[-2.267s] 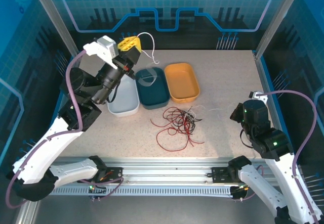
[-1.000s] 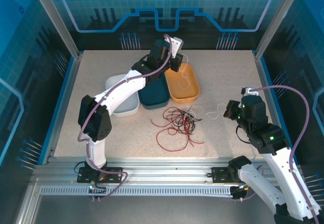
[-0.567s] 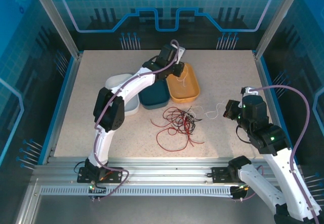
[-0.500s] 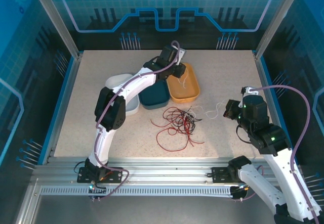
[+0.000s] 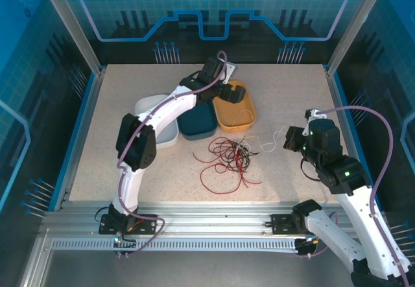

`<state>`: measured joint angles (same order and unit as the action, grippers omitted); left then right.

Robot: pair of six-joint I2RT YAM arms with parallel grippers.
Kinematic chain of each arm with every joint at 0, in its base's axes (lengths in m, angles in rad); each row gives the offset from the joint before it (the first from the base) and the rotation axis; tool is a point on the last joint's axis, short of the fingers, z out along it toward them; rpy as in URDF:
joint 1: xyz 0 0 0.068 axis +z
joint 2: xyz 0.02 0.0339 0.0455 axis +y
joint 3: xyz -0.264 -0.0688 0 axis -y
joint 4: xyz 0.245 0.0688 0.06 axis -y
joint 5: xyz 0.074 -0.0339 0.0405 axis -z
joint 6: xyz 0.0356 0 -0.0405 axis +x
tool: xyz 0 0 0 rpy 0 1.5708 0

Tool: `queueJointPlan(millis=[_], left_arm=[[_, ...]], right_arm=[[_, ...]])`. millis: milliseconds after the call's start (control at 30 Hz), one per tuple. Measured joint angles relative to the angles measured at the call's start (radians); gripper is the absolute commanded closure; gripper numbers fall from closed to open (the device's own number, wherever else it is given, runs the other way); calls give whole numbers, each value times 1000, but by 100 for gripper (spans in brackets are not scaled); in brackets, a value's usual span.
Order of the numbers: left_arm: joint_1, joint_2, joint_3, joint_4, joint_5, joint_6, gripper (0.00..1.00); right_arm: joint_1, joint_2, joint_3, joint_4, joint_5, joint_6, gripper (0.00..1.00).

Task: Untangle the cables

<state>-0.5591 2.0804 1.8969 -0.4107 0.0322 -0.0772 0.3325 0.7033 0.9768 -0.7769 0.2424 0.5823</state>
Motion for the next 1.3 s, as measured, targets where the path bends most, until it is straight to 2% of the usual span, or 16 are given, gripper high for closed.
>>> queueJointPlan(millis=[133,267,367,467,633,767,900,1167,1300], left_arm=[[0,-238,-268,130,20,-19,1],[0,-525,-613,349,37,-74,1],[0,-655,-790,466,51,-113,1],[0,-716,-916,540,85,-148,1],[-21,-774,-1135,681,134,-212,1],[-107,-791,-1274,770,130,-212,2],[-179,-789,-1336,839,111,-211,9],[-205,-696,-1395,1006,93,-232,11],[-207,-611,-1397,1106,98,-259,24]], right_arm=[[0,14,0,14,-19,-3,100],[0,17,3,35,-42,-3,100],[0,24,26,47,-70,-3,100],[13,37,69,58,-97,-3,100],[81,45,144,93,-127,-3,100],[156,61,198,121,-132,-6,100],[220,103,270,135,-131,-28,100],[322,188,399,159,-127,-88,100],[342,189,422,165,-120,-107,100]])
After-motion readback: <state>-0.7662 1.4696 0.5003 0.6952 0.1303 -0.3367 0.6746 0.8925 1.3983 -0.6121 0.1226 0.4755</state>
